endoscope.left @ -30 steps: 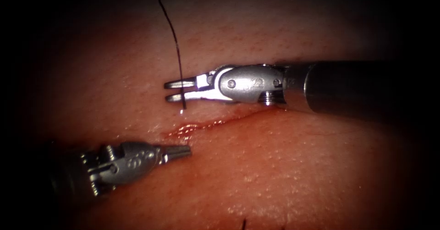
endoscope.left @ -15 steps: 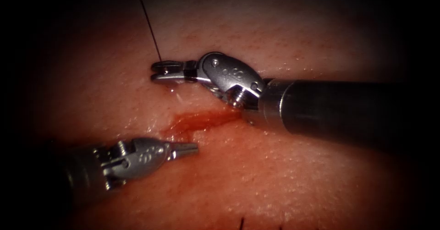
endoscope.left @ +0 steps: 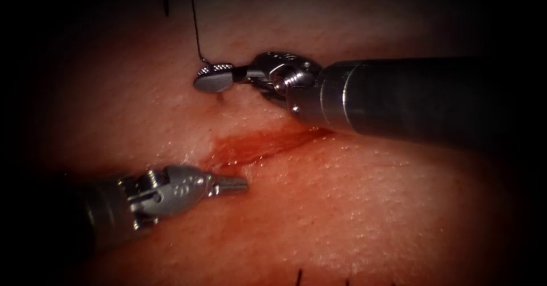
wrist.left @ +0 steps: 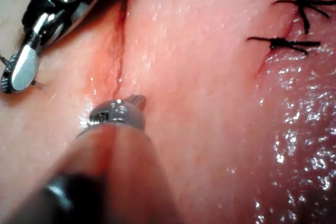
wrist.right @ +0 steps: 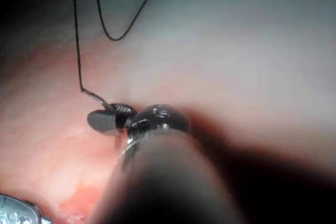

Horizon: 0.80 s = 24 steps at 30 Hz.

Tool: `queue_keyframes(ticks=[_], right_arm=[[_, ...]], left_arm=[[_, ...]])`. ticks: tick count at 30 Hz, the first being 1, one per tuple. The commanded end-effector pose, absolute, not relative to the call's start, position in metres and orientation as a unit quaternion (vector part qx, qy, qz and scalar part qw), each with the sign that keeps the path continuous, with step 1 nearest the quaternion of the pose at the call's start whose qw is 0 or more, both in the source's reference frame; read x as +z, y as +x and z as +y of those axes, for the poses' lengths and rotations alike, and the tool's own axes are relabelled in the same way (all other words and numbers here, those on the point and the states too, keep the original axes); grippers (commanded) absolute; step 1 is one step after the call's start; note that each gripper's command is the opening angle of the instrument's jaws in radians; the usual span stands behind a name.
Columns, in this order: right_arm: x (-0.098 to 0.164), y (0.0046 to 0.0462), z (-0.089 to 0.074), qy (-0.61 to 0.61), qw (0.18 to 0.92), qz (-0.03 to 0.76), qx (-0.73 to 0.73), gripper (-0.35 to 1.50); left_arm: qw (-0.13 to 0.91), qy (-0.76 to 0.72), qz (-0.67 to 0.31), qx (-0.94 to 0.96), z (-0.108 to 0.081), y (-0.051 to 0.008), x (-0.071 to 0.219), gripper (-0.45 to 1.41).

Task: Wound Closure
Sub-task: Push needle into skin above incision with right needle holder

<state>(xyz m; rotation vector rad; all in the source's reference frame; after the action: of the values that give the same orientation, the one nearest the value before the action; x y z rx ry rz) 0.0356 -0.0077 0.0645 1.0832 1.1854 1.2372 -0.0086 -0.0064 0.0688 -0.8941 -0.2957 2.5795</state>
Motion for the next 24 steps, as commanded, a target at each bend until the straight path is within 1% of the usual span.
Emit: queue_keyframes(ticks=[1,8,17,20,24], right_arm=[[0.0650,0.0369,-0.0066,0.470,0.521,0.493,0.515,-0.35],[0.0652,0.0390,-0.0061,0.537,0.493,0.476,0.492,-0.35],[0.0647,0.0426,-0.0063,0.583,0.490,0.484,0.430,-0.35],[0.0642,0.0430,-0.0065,0.608,0.469,0.475,0.430,-0.35],[0.0638,0.0431,-0.0069,0.623,0.459,0.462,0.433,-0.35]], left_arm=[[0.196,-0.318,-0.106,0.922,-0.0063,-0.0091,0.0691,-0.45],[0.196,-0.313,-0.109,0.923,-0.0068,-0.0091,0.0683,-0.45],[0.193,-0.312,-0.111,0.924,-0.0068,-0.0090,0.0683,-0.45],[0.193,-0.311,-0.111,0.924,-0.0068,-0.0089,0.0683,-0.45],[0.192,-0.311,-0.112,0.924,-0.0068,-0.0088,0.0683,-0.45]])
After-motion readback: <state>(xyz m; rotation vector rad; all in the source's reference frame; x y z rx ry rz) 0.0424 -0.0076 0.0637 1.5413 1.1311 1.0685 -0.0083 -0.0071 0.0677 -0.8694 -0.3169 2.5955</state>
